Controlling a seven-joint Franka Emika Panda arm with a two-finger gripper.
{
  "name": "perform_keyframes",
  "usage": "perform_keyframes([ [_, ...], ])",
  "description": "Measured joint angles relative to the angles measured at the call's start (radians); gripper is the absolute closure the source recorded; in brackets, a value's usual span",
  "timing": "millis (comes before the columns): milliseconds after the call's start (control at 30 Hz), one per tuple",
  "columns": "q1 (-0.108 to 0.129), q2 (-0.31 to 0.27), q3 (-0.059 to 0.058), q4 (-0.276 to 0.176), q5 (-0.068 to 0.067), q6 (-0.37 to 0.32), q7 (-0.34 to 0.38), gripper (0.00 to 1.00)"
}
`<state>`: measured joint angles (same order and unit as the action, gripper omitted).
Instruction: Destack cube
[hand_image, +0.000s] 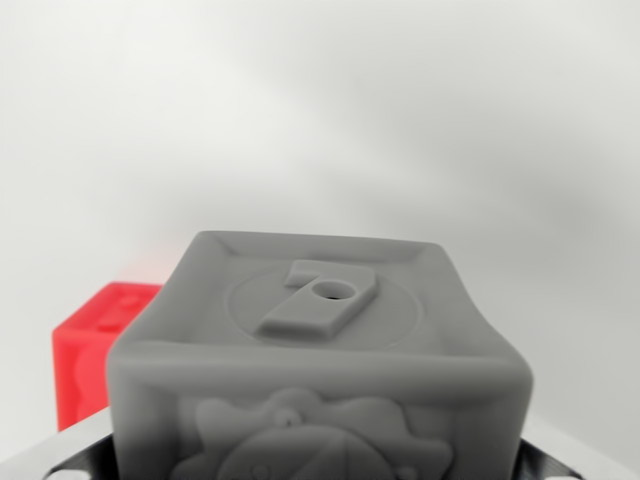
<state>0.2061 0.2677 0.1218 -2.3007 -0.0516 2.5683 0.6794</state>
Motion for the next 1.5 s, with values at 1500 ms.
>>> perform_keyframes([
  [1500,0.028,0.257,-0.055,0.072,-0.026,0.177,-0.019,1.0],
])
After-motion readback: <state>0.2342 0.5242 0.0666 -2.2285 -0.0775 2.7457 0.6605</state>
